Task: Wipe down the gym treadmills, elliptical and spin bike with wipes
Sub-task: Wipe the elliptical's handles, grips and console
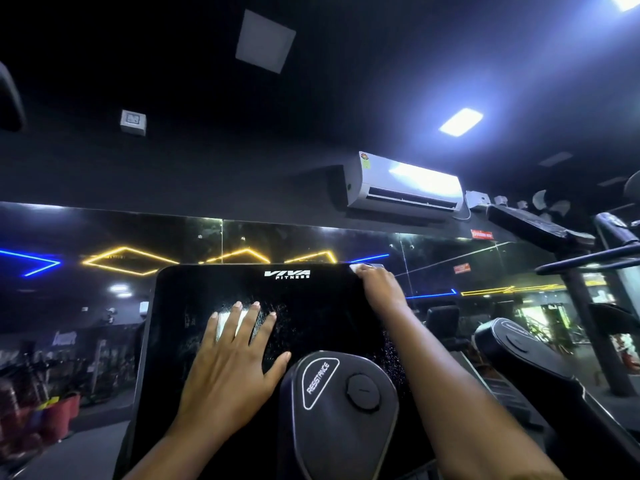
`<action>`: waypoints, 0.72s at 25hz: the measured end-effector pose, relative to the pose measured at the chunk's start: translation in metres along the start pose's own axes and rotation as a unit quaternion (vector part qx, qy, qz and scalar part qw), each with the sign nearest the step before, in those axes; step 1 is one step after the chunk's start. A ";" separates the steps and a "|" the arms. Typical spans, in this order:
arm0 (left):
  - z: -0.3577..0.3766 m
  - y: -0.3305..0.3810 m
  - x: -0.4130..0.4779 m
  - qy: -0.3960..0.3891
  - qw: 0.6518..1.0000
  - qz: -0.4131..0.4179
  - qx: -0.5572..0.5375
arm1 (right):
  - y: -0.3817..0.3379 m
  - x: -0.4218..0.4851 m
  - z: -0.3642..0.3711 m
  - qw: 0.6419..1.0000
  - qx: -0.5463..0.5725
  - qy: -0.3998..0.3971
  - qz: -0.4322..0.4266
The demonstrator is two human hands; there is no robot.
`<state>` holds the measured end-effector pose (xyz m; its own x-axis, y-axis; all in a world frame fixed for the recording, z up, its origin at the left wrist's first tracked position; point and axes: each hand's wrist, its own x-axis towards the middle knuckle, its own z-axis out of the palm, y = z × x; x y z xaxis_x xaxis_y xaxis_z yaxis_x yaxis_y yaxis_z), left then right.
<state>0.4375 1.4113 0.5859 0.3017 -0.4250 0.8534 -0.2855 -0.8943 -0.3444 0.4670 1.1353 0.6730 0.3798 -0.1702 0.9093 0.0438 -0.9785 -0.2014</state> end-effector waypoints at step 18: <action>-0.006 0.000 -0.003 0.006 1.000 0.018 -0.008 | 0.046 -0.018 -0.024 0.997 0.011 -0.055 -0.058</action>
<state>0.4315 1.4134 0.5852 0.2804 -0.4554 0.8450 -0.3100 -0.8761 -0.3693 0.4405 1.0906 0.6561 0.4705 -0.0412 0.8815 0.1133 -0.9878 -0.1066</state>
